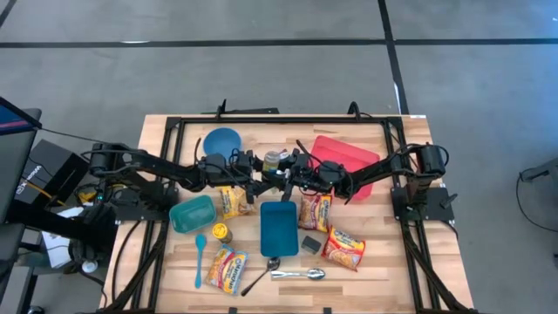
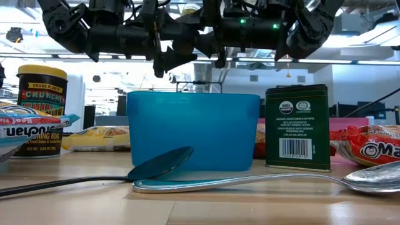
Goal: Pick & Place Food Item
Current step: Put the green seasoning bottle into the blue bin
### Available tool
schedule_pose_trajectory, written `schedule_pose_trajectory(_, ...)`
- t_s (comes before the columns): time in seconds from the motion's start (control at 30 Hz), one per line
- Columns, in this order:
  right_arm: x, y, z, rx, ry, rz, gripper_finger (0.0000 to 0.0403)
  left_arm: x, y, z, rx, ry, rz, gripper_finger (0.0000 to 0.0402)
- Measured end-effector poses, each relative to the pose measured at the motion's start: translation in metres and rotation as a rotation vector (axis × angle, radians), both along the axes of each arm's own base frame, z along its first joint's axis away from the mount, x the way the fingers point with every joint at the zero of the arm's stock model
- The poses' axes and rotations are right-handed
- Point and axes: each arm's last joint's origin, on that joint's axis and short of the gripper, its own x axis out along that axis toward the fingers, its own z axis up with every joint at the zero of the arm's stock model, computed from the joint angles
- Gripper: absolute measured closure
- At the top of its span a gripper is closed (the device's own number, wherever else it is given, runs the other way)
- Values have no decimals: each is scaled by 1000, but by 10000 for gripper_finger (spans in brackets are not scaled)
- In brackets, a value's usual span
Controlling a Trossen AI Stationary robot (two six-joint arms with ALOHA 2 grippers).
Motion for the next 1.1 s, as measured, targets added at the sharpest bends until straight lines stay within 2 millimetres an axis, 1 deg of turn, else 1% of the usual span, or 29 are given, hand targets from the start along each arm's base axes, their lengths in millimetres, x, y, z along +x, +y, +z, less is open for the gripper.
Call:
schedule_pose_trajectory(0.5, 0, 0, 0, 3, -1, 0, 214, 0, 0, 0, 2, -1, -2, 204)
schedule_pose_trajectory(0.63, 0, 0, 0, 3, 0, 0, 214, 0, 0, 0, 2, 0, -1, 205)
schedule_pose_trajectory(0.8, 0, 0, 0, 0, 1, -1, 214, 0, 0, 0, 0, 1, -1, 178)
schedule_pose_trajectory(0.87, 0, 0, 0, 0, 1, 0, 214, 0, 0, 0, 0, 1, -1, 183)
schedule_pose_trajectory(1.0, 0, 0, 0, 3, 0, 0, 214, 0, 0, 0, 2, 0, -1, 208)
schedule_pose_trajectory(1.1, 0, 0, 0, 3, 1, 0, 214, 0, 0, 0, 2, 0, -1, 208)
